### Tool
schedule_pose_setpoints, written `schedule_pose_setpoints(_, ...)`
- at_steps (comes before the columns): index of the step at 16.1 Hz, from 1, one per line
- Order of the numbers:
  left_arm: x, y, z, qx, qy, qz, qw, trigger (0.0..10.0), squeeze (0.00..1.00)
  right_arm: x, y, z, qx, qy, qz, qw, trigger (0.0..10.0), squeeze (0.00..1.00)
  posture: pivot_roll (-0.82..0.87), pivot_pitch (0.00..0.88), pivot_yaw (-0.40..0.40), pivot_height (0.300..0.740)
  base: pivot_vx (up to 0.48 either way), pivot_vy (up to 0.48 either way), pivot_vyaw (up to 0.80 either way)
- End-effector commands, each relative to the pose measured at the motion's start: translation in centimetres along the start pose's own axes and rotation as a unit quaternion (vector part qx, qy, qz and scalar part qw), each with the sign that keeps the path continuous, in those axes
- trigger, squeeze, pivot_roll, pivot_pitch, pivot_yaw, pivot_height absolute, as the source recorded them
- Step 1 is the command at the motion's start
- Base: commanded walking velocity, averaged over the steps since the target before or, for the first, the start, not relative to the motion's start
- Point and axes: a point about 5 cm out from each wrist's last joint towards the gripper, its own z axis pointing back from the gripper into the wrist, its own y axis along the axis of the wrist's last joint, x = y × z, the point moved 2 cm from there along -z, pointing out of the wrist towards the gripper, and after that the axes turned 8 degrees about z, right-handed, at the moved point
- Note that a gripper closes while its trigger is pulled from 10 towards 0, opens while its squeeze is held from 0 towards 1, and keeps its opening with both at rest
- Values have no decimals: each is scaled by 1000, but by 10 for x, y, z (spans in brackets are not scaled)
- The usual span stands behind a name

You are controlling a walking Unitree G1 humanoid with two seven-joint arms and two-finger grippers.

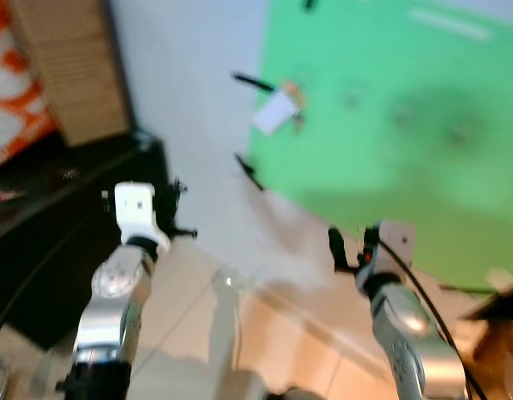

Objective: Hang keys on a hook

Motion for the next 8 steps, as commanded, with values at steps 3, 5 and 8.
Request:
schedule_pose_setpoints(3,10,9,-8,24,-10,-26,999,10000,0,17,8,0,24,-50,47,997,10000,1000,-16,0,-17,740,0,0,-800)
schedule_pose_setpoints(5,3,30,-16,62,-15,-59,996,10000,0,21,14,2,33,-62,45,997,10000,1000,-23,0,2,740,0,0,-800)
schedule_pose_setpoints(8,-6,57,-27,99,-36,-102,989,10000,0,35,25,4,48,-126,32,990,10000,1000,-32,0,46,740,0,0,-788)
